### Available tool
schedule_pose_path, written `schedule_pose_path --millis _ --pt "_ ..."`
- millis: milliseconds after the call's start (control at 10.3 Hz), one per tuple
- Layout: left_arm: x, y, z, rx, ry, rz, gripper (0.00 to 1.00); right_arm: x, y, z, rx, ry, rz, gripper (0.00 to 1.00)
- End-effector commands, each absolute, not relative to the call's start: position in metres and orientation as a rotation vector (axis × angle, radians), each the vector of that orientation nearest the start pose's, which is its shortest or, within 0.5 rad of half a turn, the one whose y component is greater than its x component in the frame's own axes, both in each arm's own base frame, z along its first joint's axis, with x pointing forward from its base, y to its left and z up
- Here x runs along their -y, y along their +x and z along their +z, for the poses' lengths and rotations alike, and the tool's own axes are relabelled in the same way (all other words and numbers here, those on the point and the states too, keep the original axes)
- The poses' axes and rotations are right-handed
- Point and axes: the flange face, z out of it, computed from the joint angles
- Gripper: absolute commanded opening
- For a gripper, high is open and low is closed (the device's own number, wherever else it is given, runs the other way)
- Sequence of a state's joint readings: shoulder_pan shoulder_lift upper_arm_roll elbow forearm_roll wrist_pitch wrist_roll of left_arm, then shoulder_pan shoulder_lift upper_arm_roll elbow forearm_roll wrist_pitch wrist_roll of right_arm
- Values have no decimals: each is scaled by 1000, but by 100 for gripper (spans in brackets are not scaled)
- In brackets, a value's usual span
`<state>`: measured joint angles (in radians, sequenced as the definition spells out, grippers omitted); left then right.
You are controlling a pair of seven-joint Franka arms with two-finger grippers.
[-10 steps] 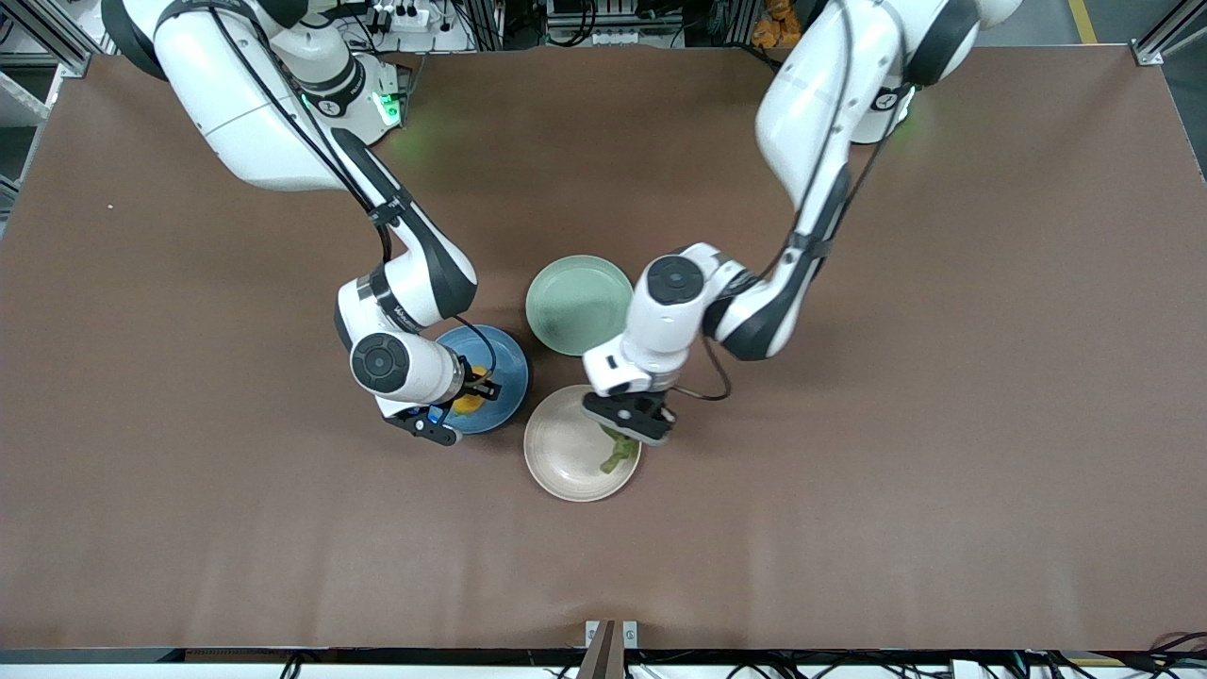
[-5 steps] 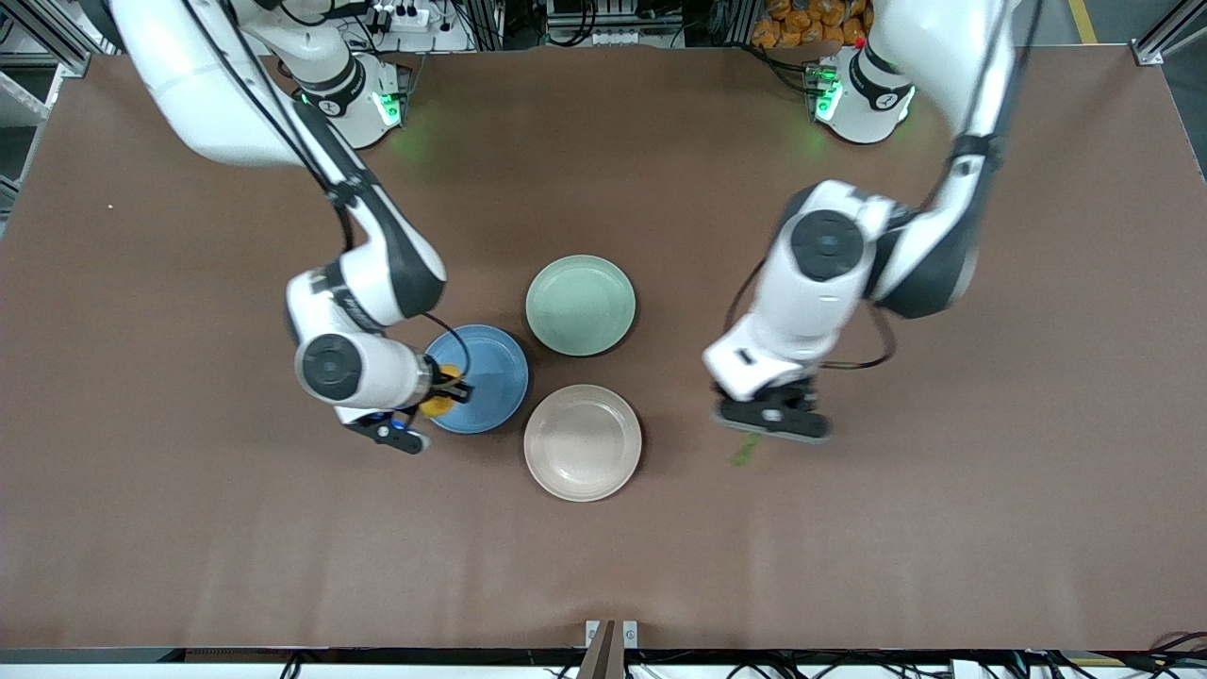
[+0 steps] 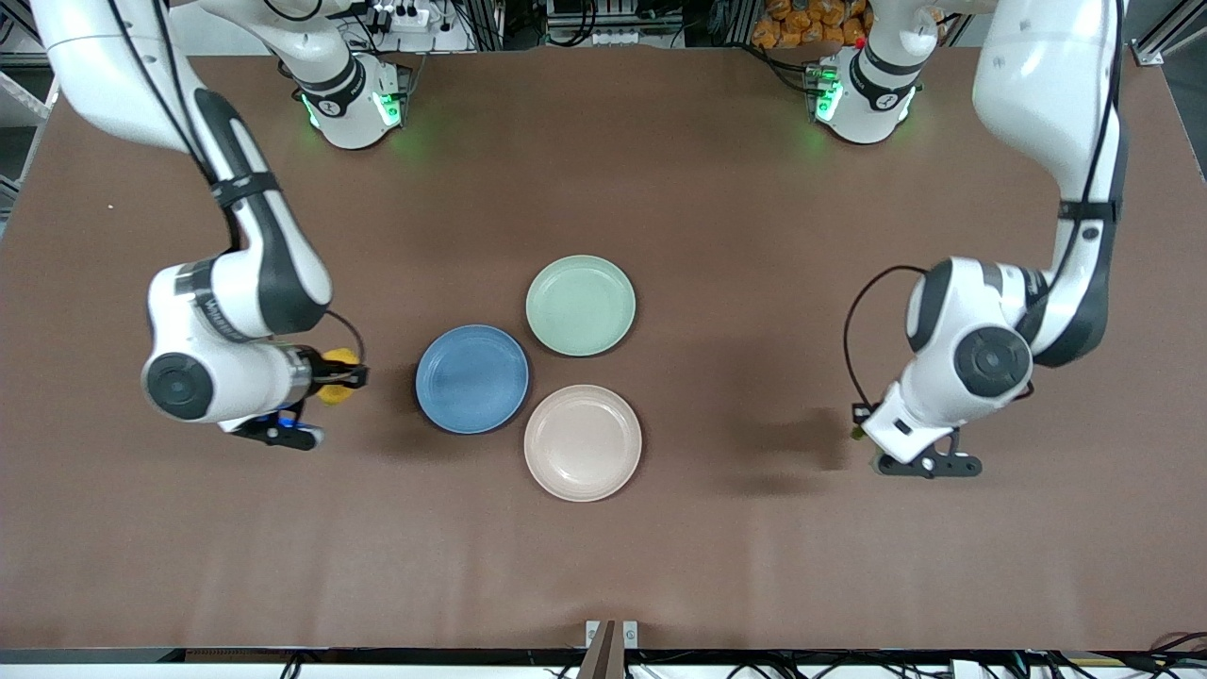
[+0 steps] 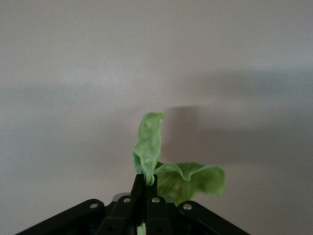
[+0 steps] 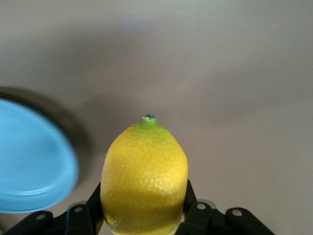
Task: Pick lemon and lettuce from blue and beige plates
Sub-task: 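Lift the lemon off the blue plate while the left gripper carries the lettuce away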
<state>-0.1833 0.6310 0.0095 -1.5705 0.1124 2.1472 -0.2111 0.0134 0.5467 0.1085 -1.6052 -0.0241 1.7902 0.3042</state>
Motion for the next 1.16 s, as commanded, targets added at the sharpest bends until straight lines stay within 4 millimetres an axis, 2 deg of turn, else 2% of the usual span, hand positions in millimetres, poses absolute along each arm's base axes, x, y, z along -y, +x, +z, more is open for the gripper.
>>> schedule_pose_path --millis 0,194,290,484,677,871,968,1065 --pt "129 690 273 -73 -3031 11 100 -40 622 276 -178 -3134 522 22" --pt "131 694 320 -58 -3040 -70 100 -23 613 255 -151 -3137 506 22" --pt "133 689 355 -57 -3037 -79 100 -18 605 240 -133 -3135 487 22" --pt "125 679 426 -31 -3043 -131 100 -14 594 222 -134 -3136 458 25" --pt "130 659 489 -37 -3045 -181 100 -15 585 208 -121 -3136 448 34" --pt "127 635 546 -12 -3059 -135 100 -15 585 207 -120 -3135 448 65" --pt "121 618 581 1 -3065 -166 100 -14 585 206 -123 -3135 453 82" --pt "118 604 610 8 -3068 -214 100 -15 587 213 -132 -3135 445 92"
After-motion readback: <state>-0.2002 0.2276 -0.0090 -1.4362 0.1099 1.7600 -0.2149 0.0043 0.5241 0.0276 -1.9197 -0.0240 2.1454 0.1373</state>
